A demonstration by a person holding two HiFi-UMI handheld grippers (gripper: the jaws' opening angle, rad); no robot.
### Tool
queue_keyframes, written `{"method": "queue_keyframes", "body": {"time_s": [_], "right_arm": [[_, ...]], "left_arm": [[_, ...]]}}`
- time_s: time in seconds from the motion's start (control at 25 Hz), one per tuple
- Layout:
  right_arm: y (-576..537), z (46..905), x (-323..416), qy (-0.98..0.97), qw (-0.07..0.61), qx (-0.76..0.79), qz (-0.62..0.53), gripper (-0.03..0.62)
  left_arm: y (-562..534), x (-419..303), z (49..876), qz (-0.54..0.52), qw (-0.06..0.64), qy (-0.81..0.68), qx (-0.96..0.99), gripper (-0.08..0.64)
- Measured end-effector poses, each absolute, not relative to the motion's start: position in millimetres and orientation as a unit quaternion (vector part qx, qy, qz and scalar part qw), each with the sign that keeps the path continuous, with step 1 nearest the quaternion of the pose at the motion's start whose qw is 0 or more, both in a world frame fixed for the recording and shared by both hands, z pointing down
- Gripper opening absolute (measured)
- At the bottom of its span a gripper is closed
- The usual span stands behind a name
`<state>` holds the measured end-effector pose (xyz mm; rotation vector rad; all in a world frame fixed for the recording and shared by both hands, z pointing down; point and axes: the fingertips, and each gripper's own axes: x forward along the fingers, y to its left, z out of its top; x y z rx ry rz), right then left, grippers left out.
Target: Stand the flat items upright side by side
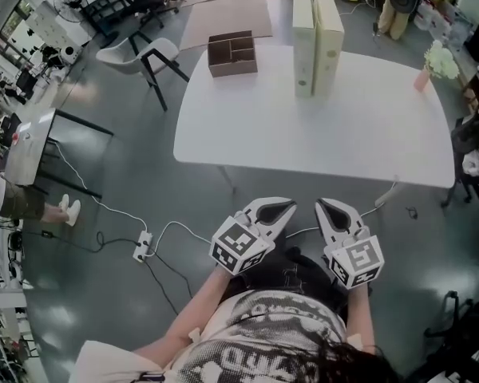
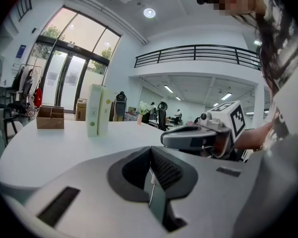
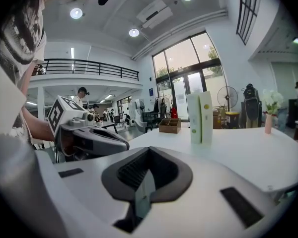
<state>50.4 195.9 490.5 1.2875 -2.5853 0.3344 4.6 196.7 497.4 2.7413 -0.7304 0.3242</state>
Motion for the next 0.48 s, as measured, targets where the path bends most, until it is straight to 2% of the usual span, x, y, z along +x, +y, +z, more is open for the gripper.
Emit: {"method": "queue_keyframes", "body": {"time_s": [0.48], "right_arm": [[201.2, 494.0, 47.1, -0.885, 0.123, 0.434, 0.115, -0.002]], "left_arm": [[204.1, 10.0, 503.9, 0.125, 0.145, -0.241, 0.951, 0.014]]}}
